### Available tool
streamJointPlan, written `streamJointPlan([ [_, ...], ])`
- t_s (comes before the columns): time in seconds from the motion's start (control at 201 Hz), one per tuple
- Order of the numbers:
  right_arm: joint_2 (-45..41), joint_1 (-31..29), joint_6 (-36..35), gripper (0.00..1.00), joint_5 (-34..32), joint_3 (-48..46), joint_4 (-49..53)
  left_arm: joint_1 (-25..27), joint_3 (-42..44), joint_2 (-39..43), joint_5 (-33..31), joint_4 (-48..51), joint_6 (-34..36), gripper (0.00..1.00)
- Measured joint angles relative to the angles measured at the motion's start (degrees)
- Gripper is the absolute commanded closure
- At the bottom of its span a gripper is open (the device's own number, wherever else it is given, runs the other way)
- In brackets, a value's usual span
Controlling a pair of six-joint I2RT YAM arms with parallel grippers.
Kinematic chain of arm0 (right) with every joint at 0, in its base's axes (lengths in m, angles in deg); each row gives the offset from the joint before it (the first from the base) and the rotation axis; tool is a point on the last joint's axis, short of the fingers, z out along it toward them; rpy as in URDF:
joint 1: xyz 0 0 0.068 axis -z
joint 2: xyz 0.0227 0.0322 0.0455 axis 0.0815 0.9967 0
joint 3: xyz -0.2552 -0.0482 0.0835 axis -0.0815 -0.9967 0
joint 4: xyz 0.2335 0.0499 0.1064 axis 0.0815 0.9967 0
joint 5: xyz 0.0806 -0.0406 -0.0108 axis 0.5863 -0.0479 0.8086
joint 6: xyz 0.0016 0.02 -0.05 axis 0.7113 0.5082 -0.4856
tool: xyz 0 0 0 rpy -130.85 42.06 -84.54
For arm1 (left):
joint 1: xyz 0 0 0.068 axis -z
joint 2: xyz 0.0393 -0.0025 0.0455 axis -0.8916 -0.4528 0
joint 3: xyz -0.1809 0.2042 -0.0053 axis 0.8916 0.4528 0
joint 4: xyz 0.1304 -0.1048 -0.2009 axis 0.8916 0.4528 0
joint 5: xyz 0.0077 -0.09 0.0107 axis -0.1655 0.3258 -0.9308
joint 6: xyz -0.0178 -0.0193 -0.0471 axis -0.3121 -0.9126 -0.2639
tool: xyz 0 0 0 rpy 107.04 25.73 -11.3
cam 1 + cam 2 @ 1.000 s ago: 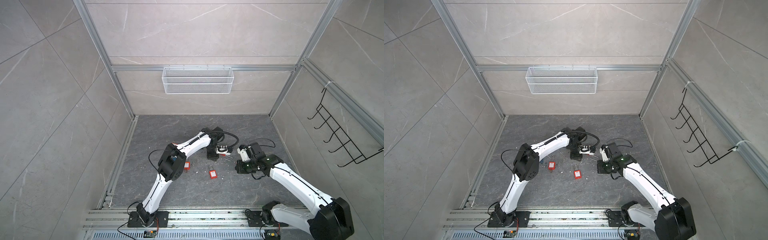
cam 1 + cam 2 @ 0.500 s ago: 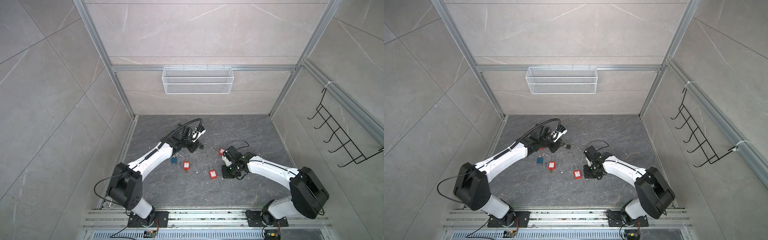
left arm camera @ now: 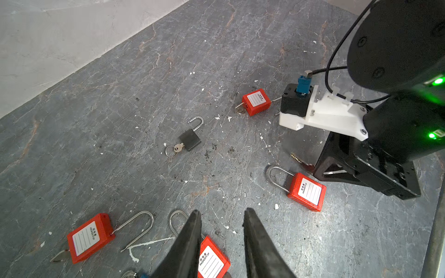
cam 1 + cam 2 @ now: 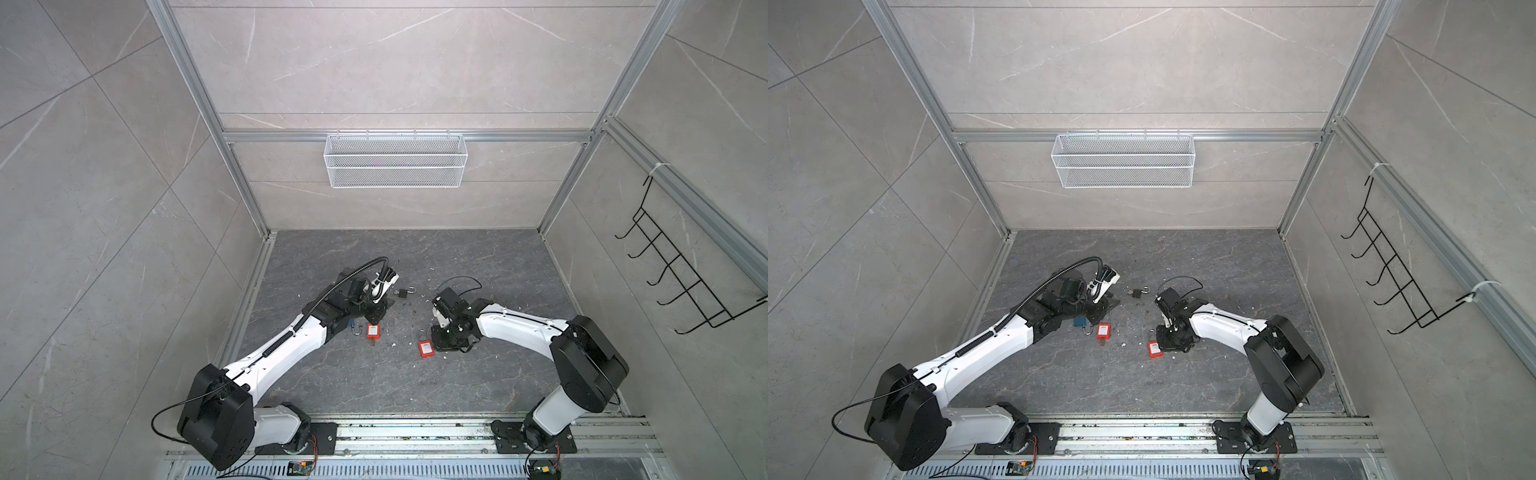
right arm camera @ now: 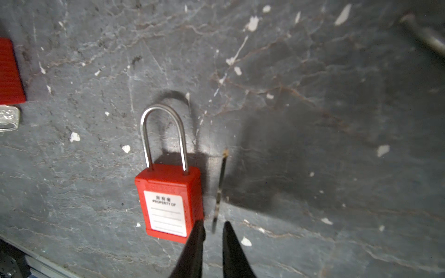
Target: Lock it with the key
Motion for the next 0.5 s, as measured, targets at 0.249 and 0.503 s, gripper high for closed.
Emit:
streamJointPlan([
  [0.249,-2.2,-0.1,-0.4,0.49,-5.1,3.1,3.6,0.0,0.6,1.2,-0.3,0.0,-0.8,0.62],
  [0.503,-3.8,0.0,6.1,0.23,-16.0,12.3,8.7,0.0,0.6,4.0,-1.4,0.0,-1.3,0.60],
])
